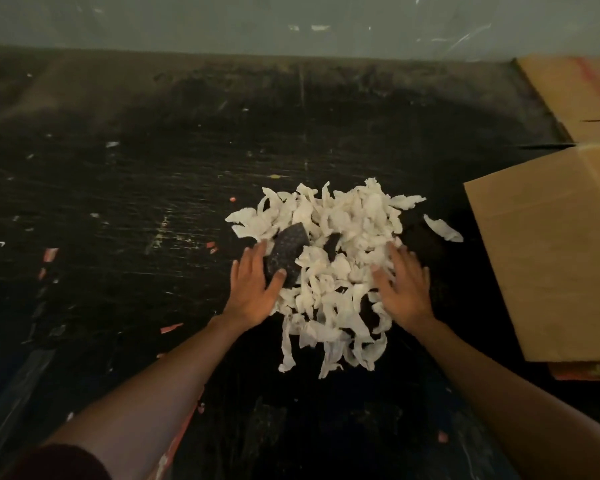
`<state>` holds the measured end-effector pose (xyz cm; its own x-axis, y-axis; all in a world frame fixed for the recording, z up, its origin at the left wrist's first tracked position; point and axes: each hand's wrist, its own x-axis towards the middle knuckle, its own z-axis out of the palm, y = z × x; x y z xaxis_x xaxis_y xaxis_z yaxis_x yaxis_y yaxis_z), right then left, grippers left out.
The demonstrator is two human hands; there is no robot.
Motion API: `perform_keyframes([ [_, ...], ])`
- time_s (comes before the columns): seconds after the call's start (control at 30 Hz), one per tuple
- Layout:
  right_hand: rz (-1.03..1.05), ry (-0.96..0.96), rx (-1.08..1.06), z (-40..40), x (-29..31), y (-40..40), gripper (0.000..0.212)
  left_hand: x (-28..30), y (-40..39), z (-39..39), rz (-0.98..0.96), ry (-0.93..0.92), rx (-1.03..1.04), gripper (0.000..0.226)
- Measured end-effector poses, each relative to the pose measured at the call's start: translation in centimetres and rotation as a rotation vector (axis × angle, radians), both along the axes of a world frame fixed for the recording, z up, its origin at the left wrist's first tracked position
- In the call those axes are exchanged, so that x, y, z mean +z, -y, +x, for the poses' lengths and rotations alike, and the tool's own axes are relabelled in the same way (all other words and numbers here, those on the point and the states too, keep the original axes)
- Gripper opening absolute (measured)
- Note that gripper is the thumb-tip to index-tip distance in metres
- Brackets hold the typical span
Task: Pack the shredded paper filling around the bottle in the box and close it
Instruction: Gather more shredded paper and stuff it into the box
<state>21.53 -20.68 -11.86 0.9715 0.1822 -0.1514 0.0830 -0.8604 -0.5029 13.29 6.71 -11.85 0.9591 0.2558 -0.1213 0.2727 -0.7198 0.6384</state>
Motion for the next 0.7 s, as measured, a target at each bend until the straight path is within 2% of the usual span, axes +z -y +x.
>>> perform_keyframes([
  [0.07, 0.169, 0.025, 0.097, -2.0, 0.4, -0.6, 0.062, 0.3, 0.3, -0.7, -0.008, 0.051, -0.087, 0.059],
  [0.13, 0.325, 0.138, 0.09, -2.8, 1.4, -0.9, 0.044, 0.7, -0.4, -0.9, 0.01, 0.163, -0.059, 0.053],
  [0.17, 0.345, 0.227, 0.028, -2.3, 2.0, -0.9, 0.038, 1.0, -1.0, -0.5, 0.036, 0.209, 0.001, 0.053],
  [0.23, 0.318, 0.324, -0.183, 0.6, 3.5, -1.1, 0.042, 1.3, -2.5, 1.3, 0.067, 0.224, 0.143, 0.054],
  [0.27, 0.288, 0.305, -0.294, 2.7, 4.2, -1.1, 0.049, 1.6, -3.3, 2.5, 0.054, 0.18, 0.2, 0.057],
  [0.33, 0.259, 0.138, -0.448, 7.8, 5.4, -0.7, 0.06, 1.9, -4.9, 5.2, -0.021, 0.055, 0.269, 0.067],
  [0.4, 0.226, -0.047, -0.464, 12.2, 5.9, -0.2, 0.067, 2.2, -6.0, 7.8, -0.116, -0.04, 0.281, 0.078],
  [0.47, 0.192, -0.186, -0.347, 15.0, 5.6, -0.2, 0.073, 2.6, -6.1, 10.0, -0.199, -0.079, 0.228, 0.082],
  [0.57, 0.154, -0.287, 0.049, 15.6, 5.5, -2.4, 0.076, 3.7, -4.6, 11.5, -0.232, -0.08, 0.034, 0.081],
  [0.63, 0.102, -0.304, 0.314, 14.3, 6.1, -4.2, 0.08, 4.2, -3.2, 11.1, -0.107, -0.121, -0.155, 0.086],
  [0.7, 0.008, -0.294, 0.487, 12.4, 6.5, -5.2, 0.078, 4.4, -2.0, 9.9, 0.067, -0.189, -0.334, 0.103],
])
